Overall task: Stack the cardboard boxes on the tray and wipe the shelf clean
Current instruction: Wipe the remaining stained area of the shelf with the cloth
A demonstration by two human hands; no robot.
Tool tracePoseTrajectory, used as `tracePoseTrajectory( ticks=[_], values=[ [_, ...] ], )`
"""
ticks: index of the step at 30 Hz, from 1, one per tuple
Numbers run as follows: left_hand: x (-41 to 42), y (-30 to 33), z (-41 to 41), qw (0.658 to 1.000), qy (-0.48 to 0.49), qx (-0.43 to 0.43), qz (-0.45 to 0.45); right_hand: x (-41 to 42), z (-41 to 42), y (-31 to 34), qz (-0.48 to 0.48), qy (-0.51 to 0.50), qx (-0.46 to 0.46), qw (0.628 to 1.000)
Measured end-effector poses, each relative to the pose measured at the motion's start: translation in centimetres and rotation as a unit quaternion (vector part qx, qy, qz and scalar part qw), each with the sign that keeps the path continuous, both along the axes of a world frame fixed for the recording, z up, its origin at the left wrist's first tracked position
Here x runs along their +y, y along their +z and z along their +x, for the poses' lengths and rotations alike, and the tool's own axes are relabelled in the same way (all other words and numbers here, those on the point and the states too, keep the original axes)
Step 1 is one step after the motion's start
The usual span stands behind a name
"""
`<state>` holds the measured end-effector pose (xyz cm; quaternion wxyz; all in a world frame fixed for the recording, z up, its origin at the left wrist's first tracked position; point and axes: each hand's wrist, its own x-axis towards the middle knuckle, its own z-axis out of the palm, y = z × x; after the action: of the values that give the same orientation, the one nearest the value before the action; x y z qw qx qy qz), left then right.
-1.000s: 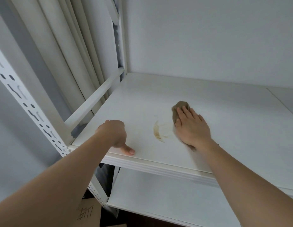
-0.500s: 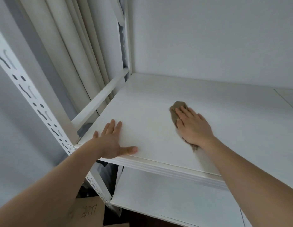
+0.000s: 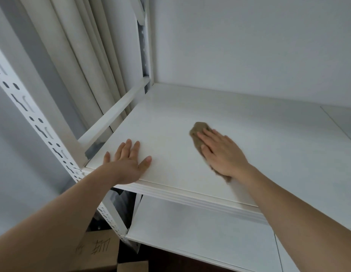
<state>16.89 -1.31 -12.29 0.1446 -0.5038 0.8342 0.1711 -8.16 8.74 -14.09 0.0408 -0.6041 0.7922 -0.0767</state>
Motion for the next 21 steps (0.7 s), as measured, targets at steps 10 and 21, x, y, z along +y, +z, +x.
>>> tracePoseTrajectory(
  ticks=[10,21],
  values=[
    [0.1,-0.8,0.2,0.997,0.028,0.053,-0.039,-2.2,8.2,-0.4,-0.034,0.058,-0.004,0.998],
    [-0.8,-2.3,2.0,0.963,0.040,0.118,-0.238,-5.5,5.6,-0.6,-0.011,-0.061,0.007,0.998]
  ],
)
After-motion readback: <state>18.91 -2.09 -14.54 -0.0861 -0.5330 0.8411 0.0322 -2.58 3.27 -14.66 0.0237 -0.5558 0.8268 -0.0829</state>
